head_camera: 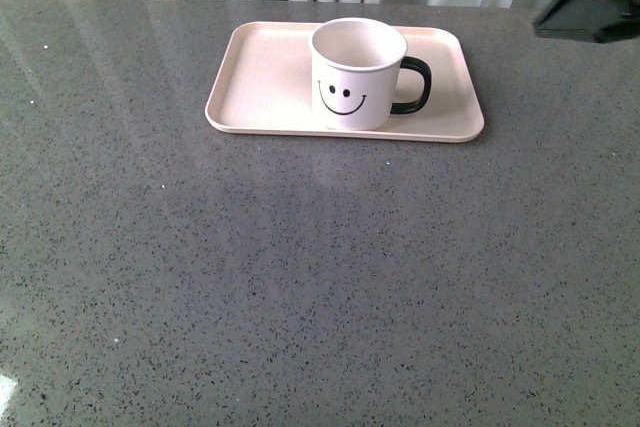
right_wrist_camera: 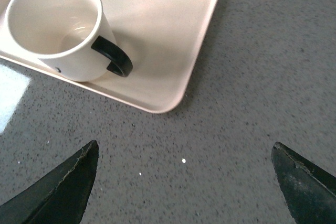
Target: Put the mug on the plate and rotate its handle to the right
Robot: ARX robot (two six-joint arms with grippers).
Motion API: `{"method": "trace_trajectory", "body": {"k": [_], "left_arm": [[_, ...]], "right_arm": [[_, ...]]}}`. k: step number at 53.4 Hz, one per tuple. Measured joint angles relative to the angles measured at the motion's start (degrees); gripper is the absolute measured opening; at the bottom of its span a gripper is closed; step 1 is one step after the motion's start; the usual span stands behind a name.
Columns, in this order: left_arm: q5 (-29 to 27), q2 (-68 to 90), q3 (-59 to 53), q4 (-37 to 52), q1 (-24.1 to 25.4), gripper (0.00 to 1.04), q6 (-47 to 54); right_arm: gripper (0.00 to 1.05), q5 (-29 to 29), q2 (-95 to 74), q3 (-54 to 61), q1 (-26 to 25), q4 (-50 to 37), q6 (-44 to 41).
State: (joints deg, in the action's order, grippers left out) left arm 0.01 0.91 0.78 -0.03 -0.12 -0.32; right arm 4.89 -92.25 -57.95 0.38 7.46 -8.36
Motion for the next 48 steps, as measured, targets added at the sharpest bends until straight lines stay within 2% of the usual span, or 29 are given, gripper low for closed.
{"method": "trace_trajectory", "body": {"k": [10,19,35,48], "left_arm": [[0.0,0.0,0.0,0.0,0.0,0.96,0.0],[0.0,0.0,0.0,0.0,0.0,0.96,0.0],[0.0,0.0,0.0,0.0,0.0,0.96,0.0],[0.0,0.0,0.0,0.0,0.0,0.96,0.0]], "right_arm": [[0.96,-1.6,-15.6,-19.0,3.9,7.1,1.6],[0.96,-2.6,-23.5,-29.8,6.2,12.1,3.0],[0.96,-2.6,-33.5,-42.8,9.3,17.6,5.1],[0.96,-2.6,-37.4,-46.3,10.3,19.8,6.7]]}}
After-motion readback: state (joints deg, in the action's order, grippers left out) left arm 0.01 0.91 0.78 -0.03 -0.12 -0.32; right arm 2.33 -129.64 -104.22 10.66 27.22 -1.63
